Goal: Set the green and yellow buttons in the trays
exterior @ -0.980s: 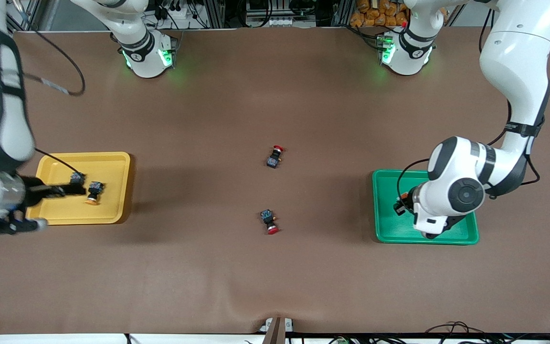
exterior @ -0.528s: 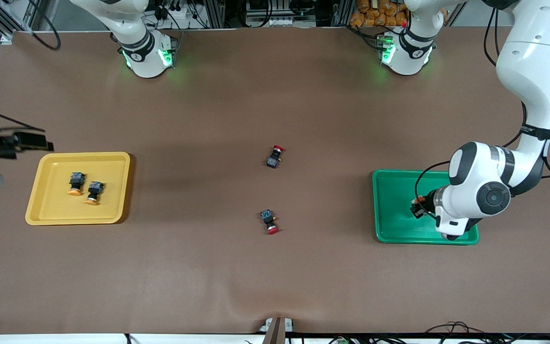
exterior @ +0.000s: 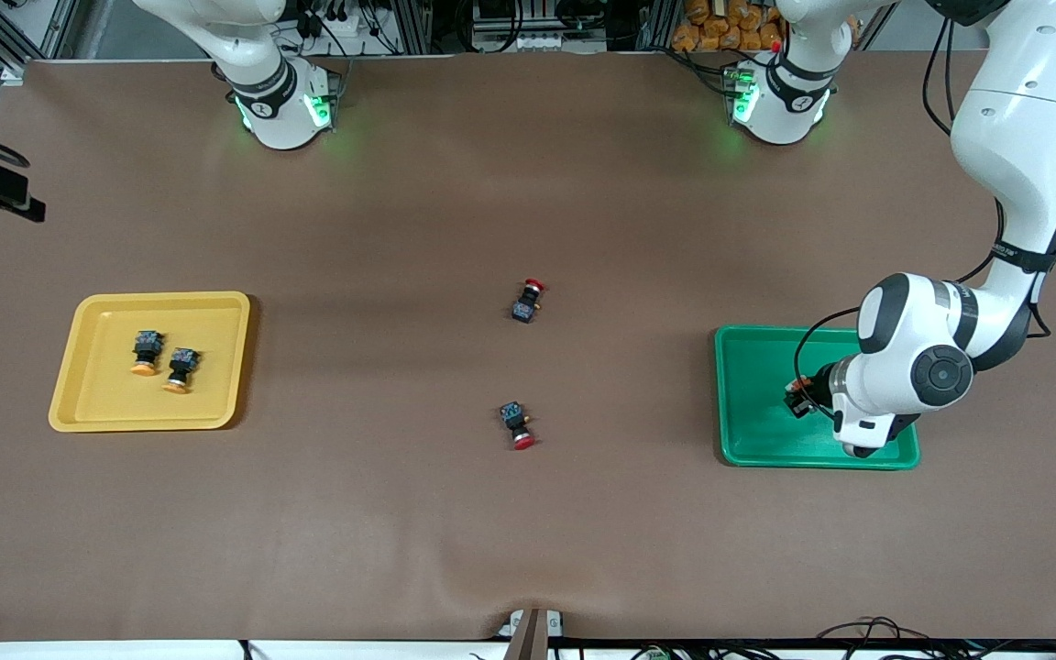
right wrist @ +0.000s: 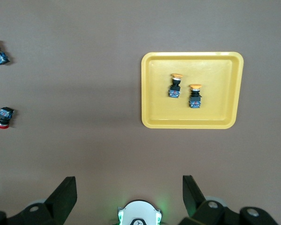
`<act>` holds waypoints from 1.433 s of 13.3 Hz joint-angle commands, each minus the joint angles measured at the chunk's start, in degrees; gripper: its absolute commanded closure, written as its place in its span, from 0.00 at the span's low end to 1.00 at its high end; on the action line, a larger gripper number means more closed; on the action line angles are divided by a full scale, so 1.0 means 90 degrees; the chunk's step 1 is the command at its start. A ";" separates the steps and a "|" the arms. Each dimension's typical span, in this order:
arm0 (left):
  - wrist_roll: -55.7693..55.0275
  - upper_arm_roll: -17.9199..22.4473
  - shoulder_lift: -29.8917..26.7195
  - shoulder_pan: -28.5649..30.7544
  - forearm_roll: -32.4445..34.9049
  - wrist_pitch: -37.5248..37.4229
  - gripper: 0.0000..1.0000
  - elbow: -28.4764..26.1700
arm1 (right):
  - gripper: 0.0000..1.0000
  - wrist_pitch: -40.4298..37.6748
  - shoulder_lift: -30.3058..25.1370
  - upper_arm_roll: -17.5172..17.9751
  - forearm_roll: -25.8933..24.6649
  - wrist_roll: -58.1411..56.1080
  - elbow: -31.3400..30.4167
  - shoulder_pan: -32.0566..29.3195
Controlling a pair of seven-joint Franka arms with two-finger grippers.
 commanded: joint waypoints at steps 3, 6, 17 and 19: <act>0.0026 -0.0081 -0.0008 0.0095 0.0122 0.0085 0.00 -0.0054 | 0.00 0.0254 -0.0615 -0.0586 0.0226 0.0084 -0.0548 0.0452; 0.0026 -0.0081 -0.0105 0.0095 0.0122 -0.0022 0.00 -0.0024 | 0.00 0.1014 -0.1336 -0.0733 0.0353 0.0016 -0.1659 0.0472; -0.0013 -0.0627 -0.0895 0.0085 0.0034 -0.2267 0.00 0.1596 | 0.00 0.1174 -0.1514 -0.0665 0.0022 -0.0482 -0.1771 0.0443; -0.0013 -0.0686 -0.1285 0.0085 -0.0121 -0.2386 0.00 0.1636 | 0.00 0.1164 -0.1514 -0.0665 0.0022 -0.0472 -0.1771 0.0443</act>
